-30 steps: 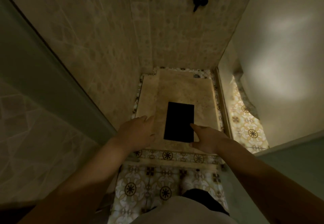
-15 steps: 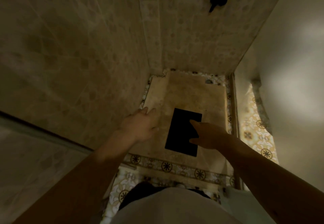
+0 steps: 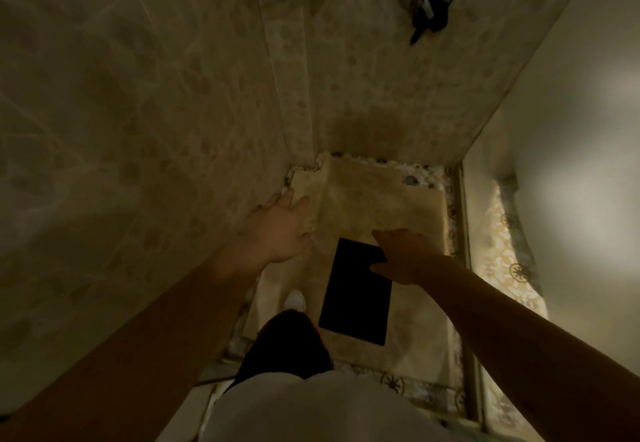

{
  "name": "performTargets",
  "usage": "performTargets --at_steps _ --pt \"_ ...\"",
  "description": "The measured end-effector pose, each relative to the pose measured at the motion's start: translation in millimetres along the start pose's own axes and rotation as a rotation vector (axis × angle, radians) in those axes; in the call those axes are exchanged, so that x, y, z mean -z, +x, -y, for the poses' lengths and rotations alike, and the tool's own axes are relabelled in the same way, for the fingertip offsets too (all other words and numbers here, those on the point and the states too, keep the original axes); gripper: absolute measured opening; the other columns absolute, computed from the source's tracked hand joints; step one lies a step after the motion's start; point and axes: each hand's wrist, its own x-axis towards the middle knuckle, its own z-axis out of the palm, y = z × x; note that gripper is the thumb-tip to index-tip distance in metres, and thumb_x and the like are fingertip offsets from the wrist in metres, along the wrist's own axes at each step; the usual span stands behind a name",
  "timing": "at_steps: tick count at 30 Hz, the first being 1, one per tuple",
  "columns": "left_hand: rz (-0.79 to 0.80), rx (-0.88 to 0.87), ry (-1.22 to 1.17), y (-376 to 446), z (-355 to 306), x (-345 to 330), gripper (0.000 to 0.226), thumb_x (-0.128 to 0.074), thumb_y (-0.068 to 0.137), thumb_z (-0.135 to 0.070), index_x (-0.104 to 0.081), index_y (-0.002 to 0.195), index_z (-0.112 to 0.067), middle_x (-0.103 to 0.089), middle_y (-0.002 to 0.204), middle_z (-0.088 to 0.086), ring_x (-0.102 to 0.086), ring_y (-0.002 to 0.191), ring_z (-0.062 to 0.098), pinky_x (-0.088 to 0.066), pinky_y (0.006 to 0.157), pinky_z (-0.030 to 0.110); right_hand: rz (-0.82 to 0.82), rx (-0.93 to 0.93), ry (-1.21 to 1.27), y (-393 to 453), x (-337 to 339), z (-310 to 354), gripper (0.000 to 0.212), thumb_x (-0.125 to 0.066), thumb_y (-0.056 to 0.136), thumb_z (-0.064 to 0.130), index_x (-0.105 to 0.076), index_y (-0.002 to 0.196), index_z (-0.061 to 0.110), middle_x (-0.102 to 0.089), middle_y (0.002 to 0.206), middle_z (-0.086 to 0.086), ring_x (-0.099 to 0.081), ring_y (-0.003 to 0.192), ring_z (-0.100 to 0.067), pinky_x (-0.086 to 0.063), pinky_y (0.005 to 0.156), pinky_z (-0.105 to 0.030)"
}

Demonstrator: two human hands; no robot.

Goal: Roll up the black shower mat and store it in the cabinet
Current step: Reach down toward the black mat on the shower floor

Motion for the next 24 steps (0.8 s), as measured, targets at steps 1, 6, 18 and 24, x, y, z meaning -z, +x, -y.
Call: performTargets --at_steps 1,6,18,24 --pt "0.000 -0.006 0.001 18.5 8.2 3.6 0.080 -0.044 0.087 -0.058 -0.010 0.151 -0.025 -0.012 0.159 0.017 -0.016 0.144 0.035 -0.029 0.110 0.053 -0.004 -0.008 0.001 13.8 6.2 -2.6 0.081 -0.050 0.085 0.061 -0.018 0.149 0.023 -0.040 0.147 -0.007 -0.037 0.132 -0.032 -0.038 0.100 -0.047" --pt "-0.001 -0.043 0.019 112.8 54.7 26.0 0.078 -0.043 0.086 -0.060 -0.012 0.150 -0.027 -0.013 0.159 0.012 -0.021 0.142 0.033 -0.032 0.107 0.055 0.014 -0.062 0.046 82.8 42.3 -9.7 0.080 -0.049 0.085 0.061 -0.019 0.148 0.024 -0.036 0.150 -0.006 -0.036 0.133 -0.030 -0.036 0.103 -0.047" --pt "-0.003 -0.089 0.047 271.2 166.6 97.5 0.081 -0.039 0.084 -0.067 -0.007 0.149 -0.029 -0.009 0.160 0.009 -0.009 0.145 0.031 -0.014 0.110 0.063 -0.024 -0.198 0.092 238.9 155.7 -7.3 0.083 -0.045 0.084 0.066 -0.015 0.150 0.026 -0.034 0.153 -0.004 -0.037 0.133 -0.028 -0.038 0.101 -0.044" --pt "-0.001 -0.061 0.054 312.7 184.9 120.1 0.085 -0.035 0.082 -0.073 -0.005 0.148 -0.029 -0.003 0.161 0.008 -0.002 0.146 0.031 -0.007 0.109 0.065 -0.027 -0.170 0.109 284.7 188.8 -4.5 0.082 -0.046 0.085 0.065 -0.016 0.149 0.024 -0.031 0.154 -0.003 -0.036 0.133 -0.029 -0.039 0.102 -0.046"
